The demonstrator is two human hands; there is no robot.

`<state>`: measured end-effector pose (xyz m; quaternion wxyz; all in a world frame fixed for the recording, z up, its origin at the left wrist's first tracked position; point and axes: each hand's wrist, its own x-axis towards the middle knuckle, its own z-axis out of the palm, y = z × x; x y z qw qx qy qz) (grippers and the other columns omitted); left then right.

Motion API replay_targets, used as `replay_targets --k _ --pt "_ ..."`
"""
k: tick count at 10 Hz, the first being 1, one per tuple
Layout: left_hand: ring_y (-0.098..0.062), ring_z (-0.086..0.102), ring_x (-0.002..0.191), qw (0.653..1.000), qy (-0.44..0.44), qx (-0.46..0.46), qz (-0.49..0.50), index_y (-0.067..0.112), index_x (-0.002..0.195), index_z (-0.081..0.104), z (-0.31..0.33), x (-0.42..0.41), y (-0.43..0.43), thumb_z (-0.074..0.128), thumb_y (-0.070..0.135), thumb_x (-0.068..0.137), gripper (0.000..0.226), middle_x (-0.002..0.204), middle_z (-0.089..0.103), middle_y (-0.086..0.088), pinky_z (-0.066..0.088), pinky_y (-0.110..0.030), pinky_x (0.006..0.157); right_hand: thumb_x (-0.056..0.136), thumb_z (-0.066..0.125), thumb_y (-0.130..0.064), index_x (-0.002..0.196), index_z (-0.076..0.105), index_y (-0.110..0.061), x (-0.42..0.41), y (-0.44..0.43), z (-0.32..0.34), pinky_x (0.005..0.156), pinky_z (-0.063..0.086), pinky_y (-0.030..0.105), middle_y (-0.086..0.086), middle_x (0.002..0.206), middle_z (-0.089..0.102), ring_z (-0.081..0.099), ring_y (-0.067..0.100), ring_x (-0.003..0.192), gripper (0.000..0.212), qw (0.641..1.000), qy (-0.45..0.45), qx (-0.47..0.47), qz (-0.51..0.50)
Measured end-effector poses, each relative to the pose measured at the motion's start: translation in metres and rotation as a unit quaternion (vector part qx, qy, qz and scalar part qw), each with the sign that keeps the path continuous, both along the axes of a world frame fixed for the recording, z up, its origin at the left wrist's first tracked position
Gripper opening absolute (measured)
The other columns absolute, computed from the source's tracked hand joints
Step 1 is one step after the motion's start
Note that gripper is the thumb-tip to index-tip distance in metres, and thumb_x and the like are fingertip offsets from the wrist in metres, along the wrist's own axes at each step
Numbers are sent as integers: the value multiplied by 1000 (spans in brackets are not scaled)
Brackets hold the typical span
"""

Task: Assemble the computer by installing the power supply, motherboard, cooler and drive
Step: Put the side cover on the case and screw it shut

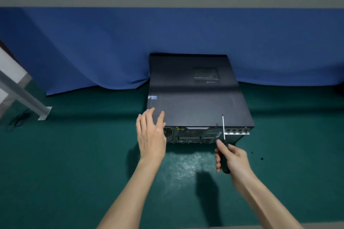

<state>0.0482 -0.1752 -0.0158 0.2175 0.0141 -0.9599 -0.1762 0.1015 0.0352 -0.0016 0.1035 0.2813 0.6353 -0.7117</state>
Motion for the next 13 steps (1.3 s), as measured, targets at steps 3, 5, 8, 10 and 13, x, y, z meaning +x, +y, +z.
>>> replay_targets --k 3,5,8,10,13 --pt "-28 53 89 992 -49 35 -114 7 109 69 0 -18 109 67 14 88 23 101 59 -8 48 -41 77 87 62 2 80 60 -3 -20 143 -51 31 30 16 8 51 47 38 13 28 9 971 -76 213 -78" --pt "-25 50 92 993 -44 58 -96 9 105 70 -7 -29 163 62 17 91 18 101 56 -6 42 -39 79 77 76 -8 83 68 -13 -43 187 -88 63 55 39 10 74 68 61 29 60 11 932 -169 321 10" --pt "-25 50 92 997 -14 61 -49 10 107 69 -18 -27 182 63 10 89 19 102 56 -7 38 -39 79 79 78 -23 75 62 -19 -64 191 -115 68 44 30 4 79 66 61 28 80 17 887 -167 407 136" --pt "-25 52 91 998 -2 57 -39 9 105 70 -18 -24 187 65 10 89 17 100 57 -7 36 -35 81 85 70 -22 84 64 -17 -70 191 -119 71 42 30 5 82 63 59 29 83 8 877 -146 432 154" --pt "-6 56 79 933 -108 332 -88 15 90 75 11 2 209 70 16 85 7 83 66 8 38 -21 78 82 70 2 75 62 -8 -85 181 -11 35 33 16 11 67 68 48 8 36 15 988 96 109 -52"
